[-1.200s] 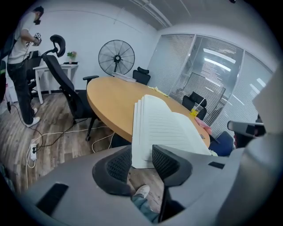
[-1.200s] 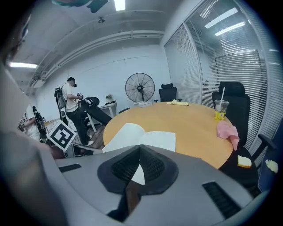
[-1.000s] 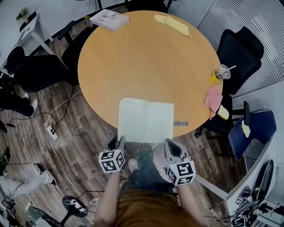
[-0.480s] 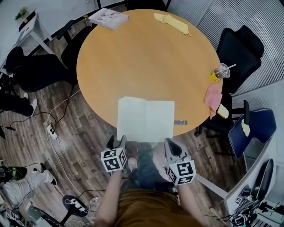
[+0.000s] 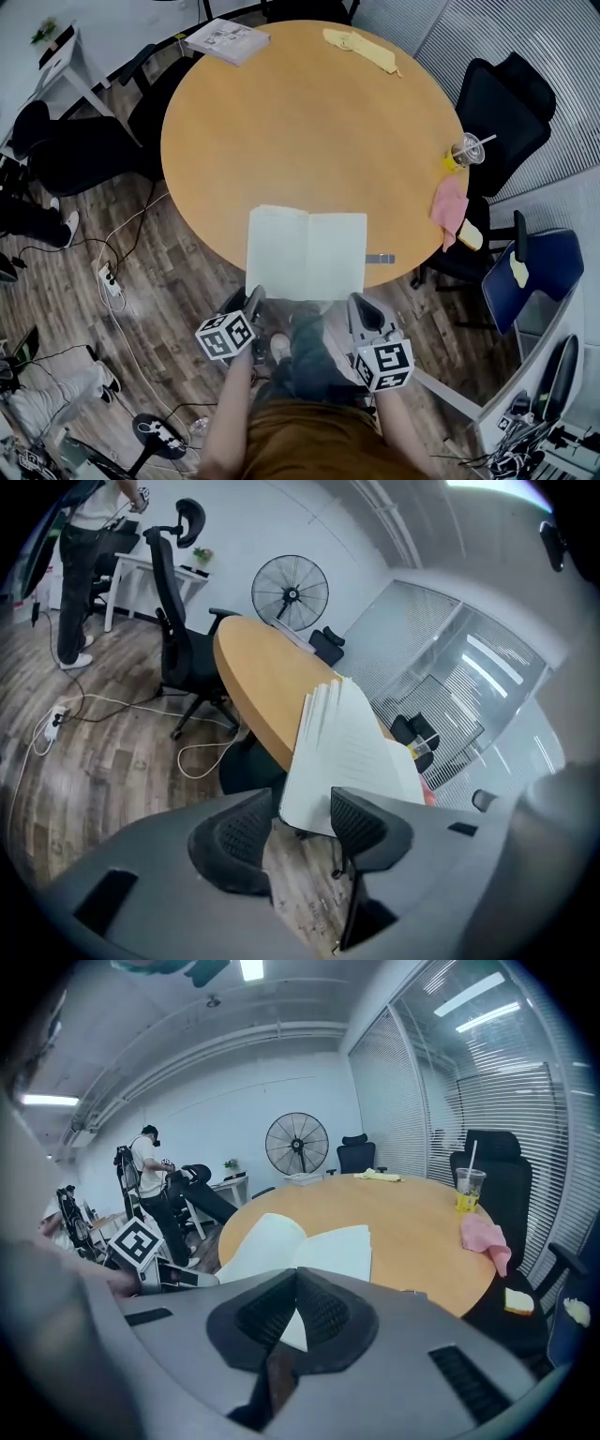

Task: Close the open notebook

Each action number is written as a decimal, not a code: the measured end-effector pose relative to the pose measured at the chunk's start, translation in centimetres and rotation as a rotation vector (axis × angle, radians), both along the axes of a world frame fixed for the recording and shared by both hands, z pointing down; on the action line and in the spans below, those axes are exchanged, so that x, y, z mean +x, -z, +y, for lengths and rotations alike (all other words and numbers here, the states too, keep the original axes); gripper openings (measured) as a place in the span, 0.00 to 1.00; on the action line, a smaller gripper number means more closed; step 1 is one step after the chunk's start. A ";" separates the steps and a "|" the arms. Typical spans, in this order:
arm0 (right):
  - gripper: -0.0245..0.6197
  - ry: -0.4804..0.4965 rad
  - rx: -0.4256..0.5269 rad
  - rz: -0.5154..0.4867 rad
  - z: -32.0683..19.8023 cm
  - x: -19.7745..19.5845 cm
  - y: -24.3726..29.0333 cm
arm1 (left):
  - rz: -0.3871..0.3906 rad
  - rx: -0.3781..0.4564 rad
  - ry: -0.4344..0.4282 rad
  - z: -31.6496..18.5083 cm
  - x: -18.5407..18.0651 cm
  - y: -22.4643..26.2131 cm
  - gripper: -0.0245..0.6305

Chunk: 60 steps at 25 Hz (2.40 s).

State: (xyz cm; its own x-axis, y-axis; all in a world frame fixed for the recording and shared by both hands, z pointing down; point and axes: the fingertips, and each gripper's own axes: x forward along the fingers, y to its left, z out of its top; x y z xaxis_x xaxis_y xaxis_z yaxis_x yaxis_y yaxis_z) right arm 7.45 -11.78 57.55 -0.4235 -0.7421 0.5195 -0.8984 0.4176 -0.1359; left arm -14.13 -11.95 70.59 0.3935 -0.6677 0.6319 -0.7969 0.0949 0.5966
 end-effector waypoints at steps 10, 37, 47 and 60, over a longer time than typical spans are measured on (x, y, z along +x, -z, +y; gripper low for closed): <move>0.06 -0.006 0.021 -0.002 -0.2 0.2 0.6 | -0.031 0.021 -0.015 -0.1 -0.2 1.0 0.29; 0.06 -0.095 0.132 -0.019 3.2 1.8 4.9 | -0.143 0.249 -0.148 0.0 1.6 8.7 0.16; 0.06 -0.110 0.164 -0.024 4.6 3.0 6.1 | -0.159 0.323 -0.206 0.4 4.1 11.5 0.13; 0.06 -0.124 0.189 -0.023 6.0 5.2 7.0 | -0.194 0.393 -0.286 0.7 8.2 14.0 0.11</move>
